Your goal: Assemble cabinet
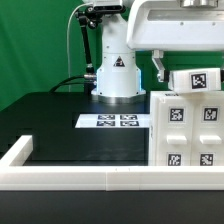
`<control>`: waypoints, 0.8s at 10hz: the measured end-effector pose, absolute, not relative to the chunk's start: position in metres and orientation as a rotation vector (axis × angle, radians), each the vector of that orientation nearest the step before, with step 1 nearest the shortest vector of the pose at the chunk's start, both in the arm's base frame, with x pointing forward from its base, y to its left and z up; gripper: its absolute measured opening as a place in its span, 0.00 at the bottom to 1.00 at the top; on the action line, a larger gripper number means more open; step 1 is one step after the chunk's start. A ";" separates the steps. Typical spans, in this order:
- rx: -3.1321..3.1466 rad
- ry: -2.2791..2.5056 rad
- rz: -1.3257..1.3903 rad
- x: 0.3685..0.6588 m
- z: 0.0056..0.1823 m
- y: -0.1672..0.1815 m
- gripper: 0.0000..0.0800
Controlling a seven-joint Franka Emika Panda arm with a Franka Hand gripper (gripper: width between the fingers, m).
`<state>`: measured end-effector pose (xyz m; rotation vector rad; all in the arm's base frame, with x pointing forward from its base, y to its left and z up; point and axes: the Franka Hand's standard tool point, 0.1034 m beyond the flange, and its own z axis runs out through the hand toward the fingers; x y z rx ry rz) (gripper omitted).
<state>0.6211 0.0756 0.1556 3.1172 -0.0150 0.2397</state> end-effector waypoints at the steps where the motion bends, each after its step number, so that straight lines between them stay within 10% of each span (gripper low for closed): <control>1: 3.117 -0.015 0.237 0.621 0.156 0.076 0.72; 8: 3.129 -0.232 0.234 0.623 0.156 0.078 0.72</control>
Offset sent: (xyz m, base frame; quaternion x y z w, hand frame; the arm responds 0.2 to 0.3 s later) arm 0.0024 0.0018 0.0018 0.0019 -0.0017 -0.0008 1.0000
